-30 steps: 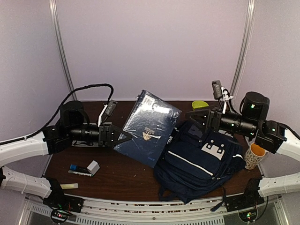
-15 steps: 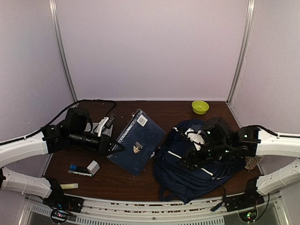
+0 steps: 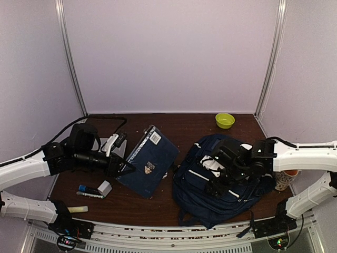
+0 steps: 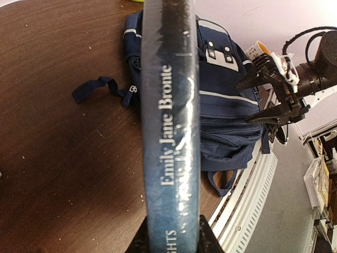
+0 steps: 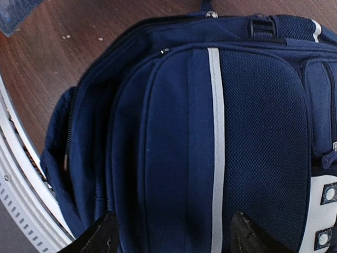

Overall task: Pack the student bag
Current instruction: Pick up the largest pocket of the bag from the student bag.

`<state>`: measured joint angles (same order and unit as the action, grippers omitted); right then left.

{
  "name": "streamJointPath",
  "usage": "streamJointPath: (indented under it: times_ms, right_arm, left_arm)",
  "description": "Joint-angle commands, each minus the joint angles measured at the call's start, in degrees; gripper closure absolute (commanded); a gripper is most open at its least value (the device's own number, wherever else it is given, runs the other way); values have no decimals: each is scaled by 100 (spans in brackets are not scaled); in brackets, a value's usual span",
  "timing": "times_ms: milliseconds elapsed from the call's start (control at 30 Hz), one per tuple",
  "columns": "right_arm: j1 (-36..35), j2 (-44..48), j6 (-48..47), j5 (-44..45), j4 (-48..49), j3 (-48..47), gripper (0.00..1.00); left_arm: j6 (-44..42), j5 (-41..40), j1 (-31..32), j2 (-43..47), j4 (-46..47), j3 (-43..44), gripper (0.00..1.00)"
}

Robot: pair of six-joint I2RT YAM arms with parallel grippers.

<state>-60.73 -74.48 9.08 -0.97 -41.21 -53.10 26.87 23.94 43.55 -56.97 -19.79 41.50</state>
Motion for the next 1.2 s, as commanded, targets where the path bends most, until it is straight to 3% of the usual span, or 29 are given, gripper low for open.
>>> streamJointPath:
  times_ms: [0, 200, 500, 633, 833, 1000, 1100, 1167]
  right_arm:
    - [-9, -319, -39, 360, -429, -153, 30]
    - [-24, -465, -3, 380, -340, -184, 34]
    - [-132, -896, 56, 690, -416, -228, 49]
    - [-132, -910, 84, 862, -392, -225, 65]
    - [-141, -881, 58, 887, -369, -285, 78]
    - [-138, -797, 121, 524, -205, -404, 83]
    - [-133, -853, 160, 303, -161, -537, 100]
    - [-141, -904, 210, 260, -143, -644, 100]
  left_arm:
    - [-132, 84, -31, 183, 905, 56, 100]
    - [-122, 97, -29, 211, 907, 25, 100]
    - [-121, 66, -26, 230, 889, 8, 100]
    - [-121, 58, -28, 215, 898, 16, 100]
    - [-130, 75, -30, 186, 898, 49, 100]
    - [-145, 84, -31, 195, 889, 27, 100]
    - [-147, 80, -30, 212, 873, 26, 100]
    - [-156, 82, -26, 227, 857, 25, 100]
